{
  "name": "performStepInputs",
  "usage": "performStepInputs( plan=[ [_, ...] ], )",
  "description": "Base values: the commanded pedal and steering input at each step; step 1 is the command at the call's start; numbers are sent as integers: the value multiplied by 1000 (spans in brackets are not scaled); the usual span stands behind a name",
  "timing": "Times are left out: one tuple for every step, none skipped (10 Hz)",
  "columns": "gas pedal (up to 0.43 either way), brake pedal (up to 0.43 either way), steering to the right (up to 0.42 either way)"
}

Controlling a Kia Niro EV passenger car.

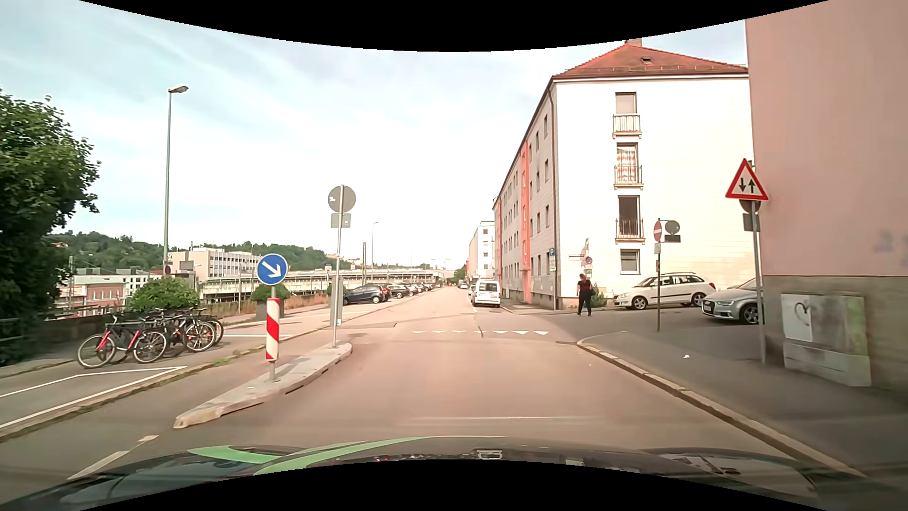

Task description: Follow the waypoints while adhering to traffic rules and regulations

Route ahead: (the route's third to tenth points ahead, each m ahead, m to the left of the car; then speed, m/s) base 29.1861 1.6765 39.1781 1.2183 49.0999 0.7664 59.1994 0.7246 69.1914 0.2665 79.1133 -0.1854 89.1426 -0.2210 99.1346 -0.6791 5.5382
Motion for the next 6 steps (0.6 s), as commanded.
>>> performStepInputs(
  plan=[
    [0, 171, -4],
    [0, 165, -4],
    [0, 165, -4],
    [0, 165, -4],
    [0, 165, -4],
    [0, 165, -4]
  ],
)
